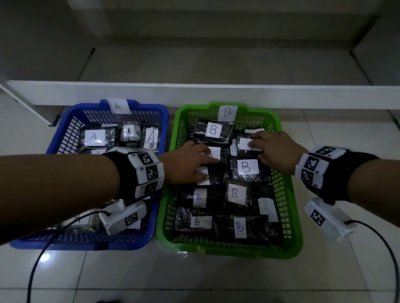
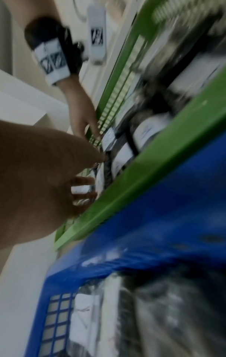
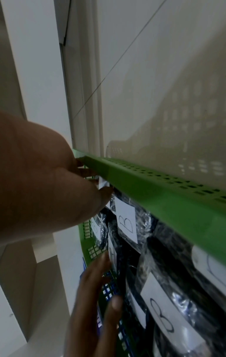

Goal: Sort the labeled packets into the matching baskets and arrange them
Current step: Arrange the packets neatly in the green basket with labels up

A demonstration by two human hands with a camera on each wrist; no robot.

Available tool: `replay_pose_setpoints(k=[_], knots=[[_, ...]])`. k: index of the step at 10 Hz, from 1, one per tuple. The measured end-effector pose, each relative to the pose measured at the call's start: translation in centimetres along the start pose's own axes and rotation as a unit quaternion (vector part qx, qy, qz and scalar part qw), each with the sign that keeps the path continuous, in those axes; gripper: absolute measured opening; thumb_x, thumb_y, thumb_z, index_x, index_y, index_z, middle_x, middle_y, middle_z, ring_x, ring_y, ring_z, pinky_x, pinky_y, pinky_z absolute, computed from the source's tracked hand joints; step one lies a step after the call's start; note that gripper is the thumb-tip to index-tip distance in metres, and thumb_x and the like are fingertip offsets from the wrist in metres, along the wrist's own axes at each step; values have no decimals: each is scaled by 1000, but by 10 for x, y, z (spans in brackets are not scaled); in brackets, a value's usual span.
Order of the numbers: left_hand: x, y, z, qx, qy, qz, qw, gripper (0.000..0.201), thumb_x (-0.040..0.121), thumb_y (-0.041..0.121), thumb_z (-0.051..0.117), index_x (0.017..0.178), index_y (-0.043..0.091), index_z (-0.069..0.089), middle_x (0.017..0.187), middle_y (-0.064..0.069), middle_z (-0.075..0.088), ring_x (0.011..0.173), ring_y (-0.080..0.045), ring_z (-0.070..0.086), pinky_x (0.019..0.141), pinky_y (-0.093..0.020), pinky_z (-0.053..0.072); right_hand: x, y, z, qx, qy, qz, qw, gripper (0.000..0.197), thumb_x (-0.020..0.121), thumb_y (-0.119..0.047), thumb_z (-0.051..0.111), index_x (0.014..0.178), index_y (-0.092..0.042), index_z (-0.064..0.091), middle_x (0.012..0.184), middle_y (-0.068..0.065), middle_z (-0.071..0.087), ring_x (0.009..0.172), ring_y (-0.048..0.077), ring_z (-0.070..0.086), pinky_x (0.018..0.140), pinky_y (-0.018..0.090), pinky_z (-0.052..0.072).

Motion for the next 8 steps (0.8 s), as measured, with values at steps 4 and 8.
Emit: replay_pose_setpoints(k=[4, 8], knots=[[50, -25, -10, 102, 9, -73, 992, 56, 97, 36, 39, 148, 40, 14, 153, -14, 11, 139, -35, 13, 106, -50, 37, -2, 3, 2, 1, 0, -18, 1000, 47, 93, -21, 46, 140, -23, 40, 150, -2, 33, 133, 19, 40, 104, 33, 28], [51, -24, -25, 31, 16, -87, 996, 58, 93, 42, 48, 145, 29, 27, 148, -10, 26, 137, -31, 24, 110, -47, 31, 0, 2, 0, 13, -17, 6, 1000, 53, 91, -36, 50, 141, -24, 36, 148, 2, 29, 133, 22, 36, 107, 34, 27]])
Point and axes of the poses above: each hand's wrist, its own x-axis towards the middle knuckle, its own z-axis out of the palm, y = z × x, the point moved 5 cm from there along x, towards the middle knuckle
